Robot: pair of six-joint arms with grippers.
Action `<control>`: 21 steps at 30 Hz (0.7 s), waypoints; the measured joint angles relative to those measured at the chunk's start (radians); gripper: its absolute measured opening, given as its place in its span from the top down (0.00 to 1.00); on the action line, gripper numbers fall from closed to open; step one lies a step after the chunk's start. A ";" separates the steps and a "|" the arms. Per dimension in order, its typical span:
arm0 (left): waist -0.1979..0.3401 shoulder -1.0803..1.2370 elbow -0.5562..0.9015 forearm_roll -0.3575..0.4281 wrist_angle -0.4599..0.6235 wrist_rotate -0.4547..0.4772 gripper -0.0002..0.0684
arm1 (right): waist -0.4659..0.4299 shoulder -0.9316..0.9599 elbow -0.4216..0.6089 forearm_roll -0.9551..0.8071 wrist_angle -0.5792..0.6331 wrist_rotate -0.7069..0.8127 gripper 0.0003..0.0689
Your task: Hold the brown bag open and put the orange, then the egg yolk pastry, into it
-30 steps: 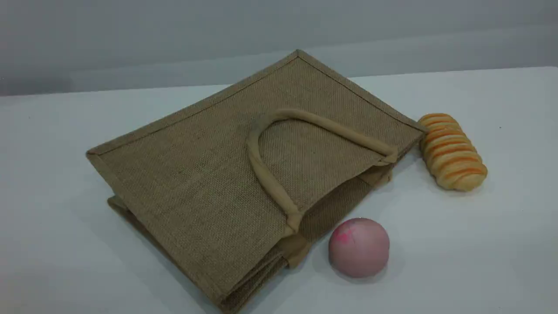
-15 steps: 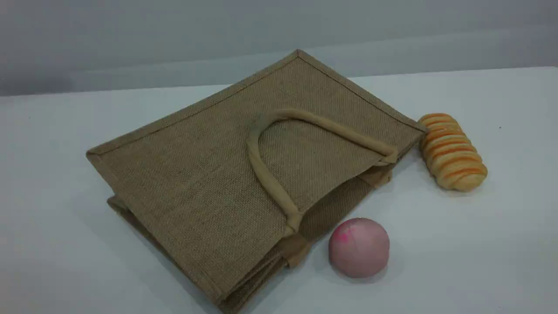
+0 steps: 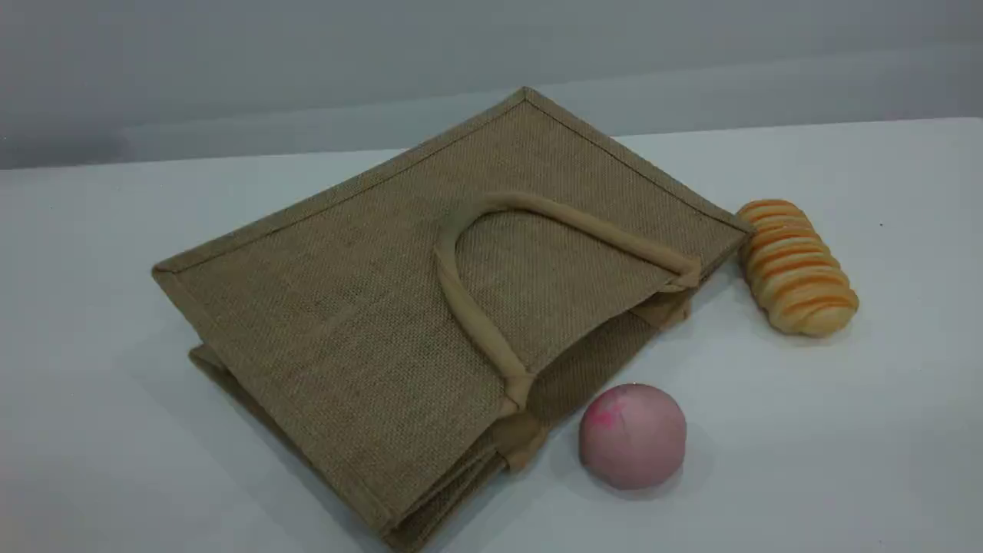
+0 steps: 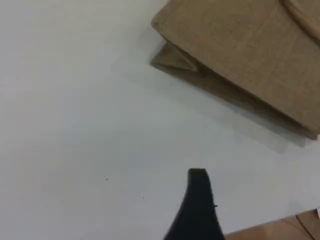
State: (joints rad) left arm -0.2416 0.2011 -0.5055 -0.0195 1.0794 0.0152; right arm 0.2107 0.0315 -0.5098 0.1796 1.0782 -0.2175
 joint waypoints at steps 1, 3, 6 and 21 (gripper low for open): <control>0.000 -0.007 0.000 0.000 0.000 0.001 0.22 | 0.000 0.000 0.000 0.000 0.000 0.000 0.20; 0.000 -0.035 0.000 -0.002 0.000 0.001 0.22 | 0.000 0.000 0.000 0.000 0.000 0.000 0.20; 0.031 -0.090 0.000 -0.009 0.001 0.001 0.22 | 0.000 0.000 0.000 0.002 0.000 0.000 0.20; 0.221 -0.202 0.000 -0.008 0.001 0.002 0.22 | 0.000 0.000 0.000 0.003 -0.001 -0.001 0.20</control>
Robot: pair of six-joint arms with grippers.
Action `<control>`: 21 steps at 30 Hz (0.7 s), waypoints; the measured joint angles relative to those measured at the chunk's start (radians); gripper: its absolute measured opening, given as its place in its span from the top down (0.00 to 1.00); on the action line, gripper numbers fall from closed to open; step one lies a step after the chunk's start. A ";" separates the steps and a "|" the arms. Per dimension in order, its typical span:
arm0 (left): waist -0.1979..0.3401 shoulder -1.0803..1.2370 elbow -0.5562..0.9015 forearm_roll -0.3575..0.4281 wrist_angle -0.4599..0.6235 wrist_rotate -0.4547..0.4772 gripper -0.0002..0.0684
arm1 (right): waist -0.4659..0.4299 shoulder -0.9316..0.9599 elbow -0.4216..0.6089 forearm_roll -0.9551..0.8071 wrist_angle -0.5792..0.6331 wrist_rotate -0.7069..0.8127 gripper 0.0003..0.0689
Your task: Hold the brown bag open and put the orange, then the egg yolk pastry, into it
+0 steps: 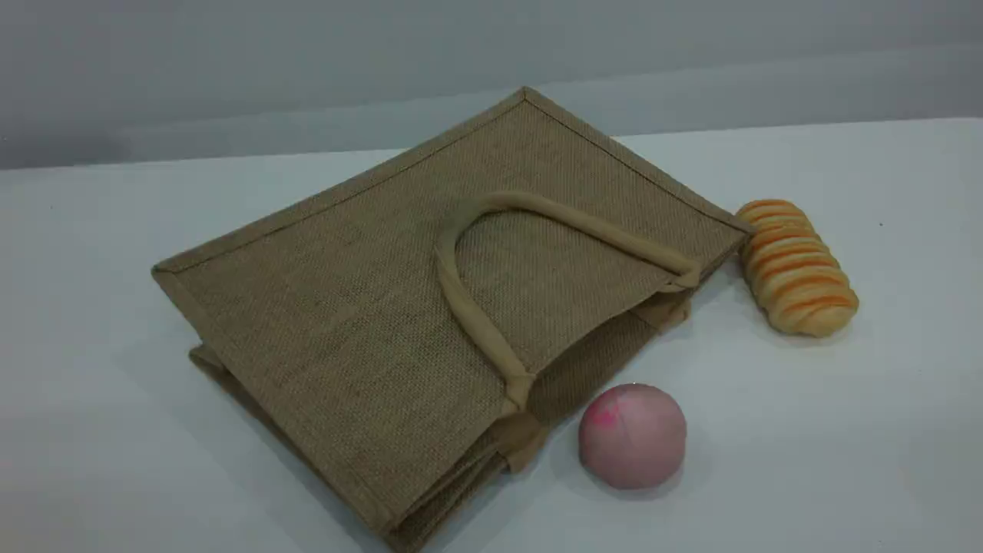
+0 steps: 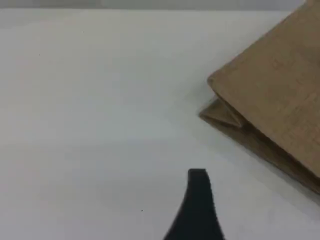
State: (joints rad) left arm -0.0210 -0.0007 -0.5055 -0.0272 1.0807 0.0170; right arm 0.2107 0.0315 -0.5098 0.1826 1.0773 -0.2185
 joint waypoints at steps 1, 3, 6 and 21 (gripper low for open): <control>0.000 0.000 0.000 0.000 0.000 0.000 0.22 | 0.000 0.000 0.000 0.000 0.000 0.000 0.20; 0.000 0.001 0.000 0.000 0.000 0.000 0.22 | 0.000 0.000 0.000 0.000 0.000 0.000 0.20; 0.000 0.001 0.001 0.000 0.000 0.000 0.22 | -0.008 0.000 0.000 -0.001 0.000 0.000 0.20; 0.000 0.001 0.002 0.000 -0.001 0.000 0.22 | -0.241 -0.032 0.000 -0.002 0.000 -0.002 0.20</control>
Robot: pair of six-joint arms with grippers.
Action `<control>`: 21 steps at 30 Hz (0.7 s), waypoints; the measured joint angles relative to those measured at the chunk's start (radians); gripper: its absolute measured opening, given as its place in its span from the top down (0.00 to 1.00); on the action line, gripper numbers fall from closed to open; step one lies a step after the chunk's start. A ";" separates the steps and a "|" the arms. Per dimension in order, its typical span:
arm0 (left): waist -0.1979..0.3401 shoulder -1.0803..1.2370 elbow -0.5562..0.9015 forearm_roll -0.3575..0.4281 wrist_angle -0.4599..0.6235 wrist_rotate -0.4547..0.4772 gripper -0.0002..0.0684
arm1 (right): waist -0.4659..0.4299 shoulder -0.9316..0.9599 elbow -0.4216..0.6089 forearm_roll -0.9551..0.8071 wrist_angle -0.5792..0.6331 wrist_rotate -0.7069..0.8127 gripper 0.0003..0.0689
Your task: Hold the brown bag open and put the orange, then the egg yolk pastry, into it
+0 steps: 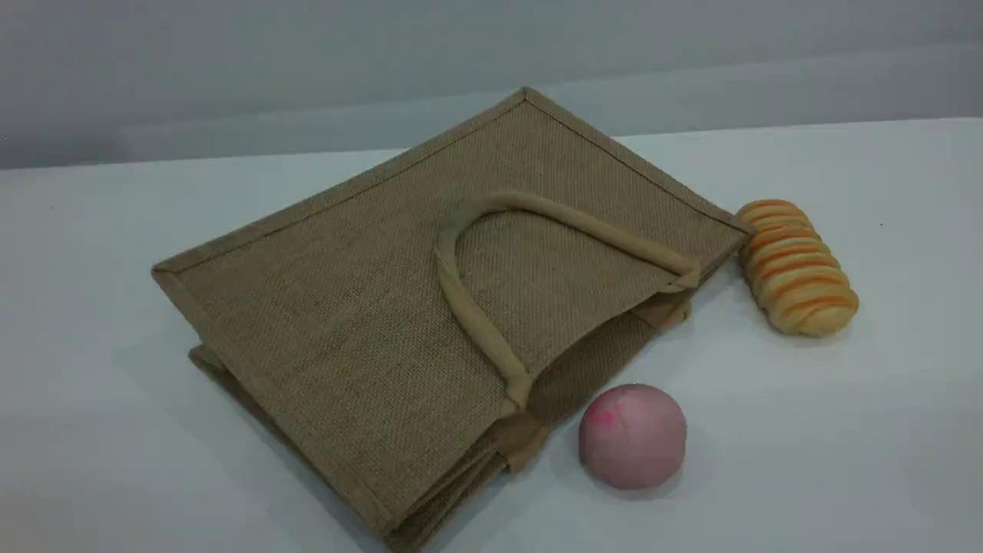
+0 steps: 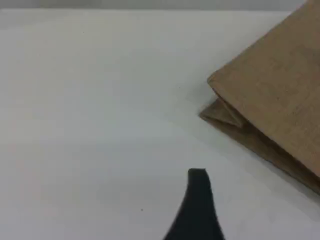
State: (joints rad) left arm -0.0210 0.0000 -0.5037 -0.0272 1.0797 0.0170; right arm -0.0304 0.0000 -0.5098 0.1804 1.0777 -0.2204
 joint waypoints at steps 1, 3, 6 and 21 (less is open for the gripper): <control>0.000 0.000 0.000 0.000 0.000 0.000 0.22 | -0.002 0.000 0.000 0.000 0.000 0.000 0.20; 0.000 0.000 0.000 0.000 0.000 0.000 0.22 | -0.002 0.000 0.000 0.000 0.000 0.000 0.20; 0.000 0.000 0.000 0.000 0.000 0.000 0.22 | -0.002 0.000 0.000 -0.009 0.000 0.000 0.20; 0.000 0.000 0.000 0.000 0.000 0.000 0.22 | -0.002 0.000 0.000 -0.011 -0.001 0.003 0.20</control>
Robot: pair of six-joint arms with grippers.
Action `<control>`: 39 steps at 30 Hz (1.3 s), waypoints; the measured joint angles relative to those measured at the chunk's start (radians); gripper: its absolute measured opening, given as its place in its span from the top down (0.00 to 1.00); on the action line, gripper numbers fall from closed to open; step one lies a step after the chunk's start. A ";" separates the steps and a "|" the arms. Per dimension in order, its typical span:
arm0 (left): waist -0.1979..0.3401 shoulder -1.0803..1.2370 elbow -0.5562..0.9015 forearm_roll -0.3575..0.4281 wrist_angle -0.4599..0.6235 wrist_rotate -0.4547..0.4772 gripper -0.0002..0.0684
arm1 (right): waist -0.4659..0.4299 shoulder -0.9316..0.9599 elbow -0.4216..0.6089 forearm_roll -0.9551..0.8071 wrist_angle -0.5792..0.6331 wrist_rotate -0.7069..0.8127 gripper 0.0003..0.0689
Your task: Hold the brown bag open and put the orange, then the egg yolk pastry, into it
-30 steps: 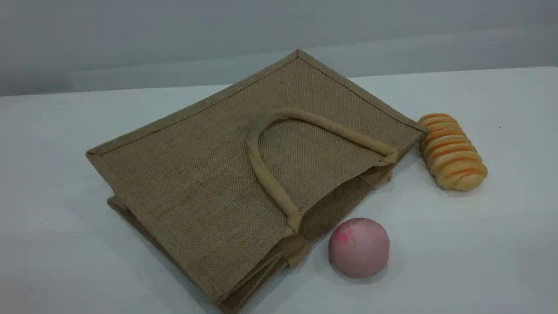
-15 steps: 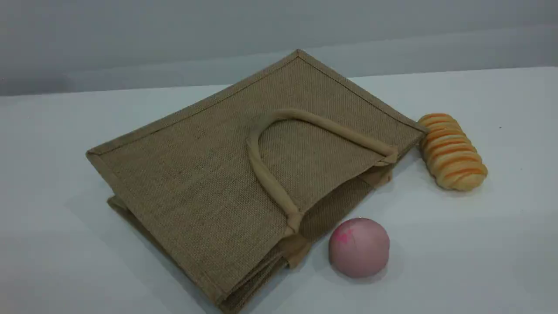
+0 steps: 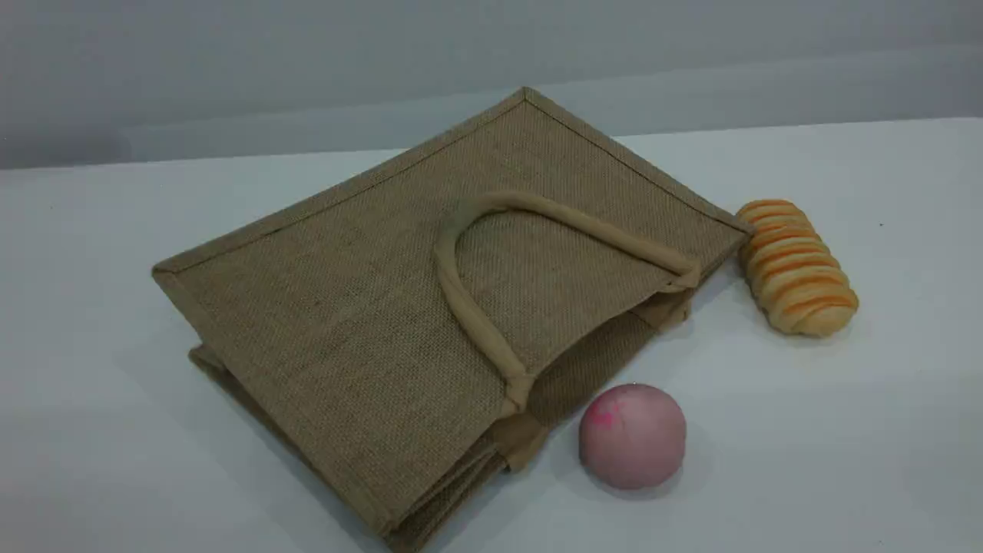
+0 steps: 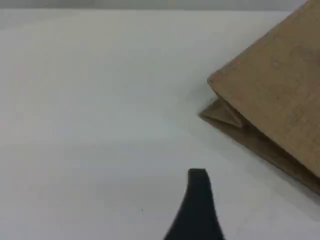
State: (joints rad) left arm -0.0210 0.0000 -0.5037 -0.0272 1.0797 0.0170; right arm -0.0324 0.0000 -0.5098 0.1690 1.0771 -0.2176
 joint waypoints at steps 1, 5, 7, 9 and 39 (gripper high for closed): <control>0.000 0.000 0.000 0.000 0.000 0.000 0.22 | 0.000 0.000 0.000 -0.005 -0.001 0.004 0.20; 0.000 0.000 0.000 0.000 0.000 0.000 0.22 | 0.000 0.000 0.000 -0.061 -0.011 0.072 0.20; 0.000 0.000 0.000 0.000 0.000 0.000 0.22 | 0.002 0.000 0.001 -0.104 -0.015 0.126 0.20; 0.000 0.000 0.000 0.000 0.000 0.000 0.22 | 0.002 0.000 0.002 -0.134 -0.015 0.161 0.20; 0.000 0.000 0.000 0.000 0.000 0.000 0.22 | 0.002 0.000 0.002 -0.134 -0.013 0.164 0.20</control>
State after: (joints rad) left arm -0.0210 0.0000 -0.5037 -0.0272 1.0797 0.0170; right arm -0.0304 0.0000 -0.5077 0.0346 1.0644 -0.0534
